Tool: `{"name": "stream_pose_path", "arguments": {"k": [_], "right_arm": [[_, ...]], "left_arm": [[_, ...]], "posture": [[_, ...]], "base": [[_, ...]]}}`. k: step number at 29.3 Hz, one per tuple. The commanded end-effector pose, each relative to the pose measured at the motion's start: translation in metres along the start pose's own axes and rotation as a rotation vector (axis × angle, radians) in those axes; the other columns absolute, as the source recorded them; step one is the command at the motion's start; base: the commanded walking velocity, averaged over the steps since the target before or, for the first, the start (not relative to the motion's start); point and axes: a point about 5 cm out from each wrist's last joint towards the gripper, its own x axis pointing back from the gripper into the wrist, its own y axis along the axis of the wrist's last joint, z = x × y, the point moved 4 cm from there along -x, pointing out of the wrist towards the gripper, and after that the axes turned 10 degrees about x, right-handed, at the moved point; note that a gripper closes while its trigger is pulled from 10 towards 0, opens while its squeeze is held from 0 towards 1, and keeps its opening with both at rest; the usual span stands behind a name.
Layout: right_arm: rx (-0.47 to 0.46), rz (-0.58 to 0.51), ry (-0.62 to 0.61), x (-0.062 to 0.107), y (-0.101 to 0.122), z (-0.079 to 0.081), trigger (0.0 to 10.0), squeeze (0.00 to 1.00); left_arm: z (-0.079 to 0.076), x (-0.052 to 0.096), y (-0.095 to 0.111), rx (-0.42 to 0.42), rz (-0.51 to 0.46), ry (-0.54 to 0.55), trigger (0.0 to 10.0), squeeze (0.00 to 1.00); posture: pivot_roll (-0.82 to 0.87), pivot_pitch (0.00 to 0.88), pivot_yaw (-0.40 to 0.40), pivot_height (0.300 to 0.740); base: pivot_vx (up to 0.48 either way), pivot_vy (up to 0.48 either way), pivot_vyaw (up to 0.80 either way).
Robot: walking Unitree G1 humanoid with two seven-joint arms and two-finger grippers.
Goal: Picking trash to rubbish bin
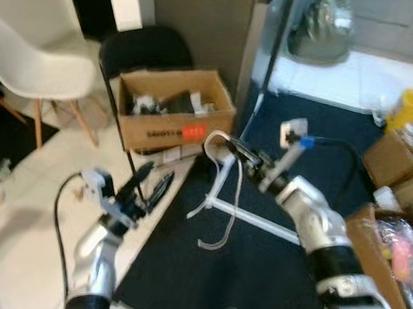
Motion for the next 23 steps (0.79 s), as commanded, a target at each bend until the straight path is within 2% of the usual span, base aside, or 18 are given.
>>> {"name": "stream_pose_path", "arguments": {"k": [1,23], "right_arm": [[-0.004,0.012,0.005,0.0002,-0.0049,0.0031,10.0,0.00],[-0.002,0.012,0.005,0.0003,-0.0053,0.0030,10.0,0.00]], "left_arm": [[0.0012,0.0033,-0.0009,0.000,0.013,0.007,10.0,0.00],[-0.0002,0.0023,-0.0001,-0.002,0.011,0.004,10.0,0.00]], "posture": [[0.00,0.000,-0.032,0.740],[0.00,0.000,-0.030,0.740]], "base": [[0.480,0.000,0.00],[0.480,0.000,0.00]]}}
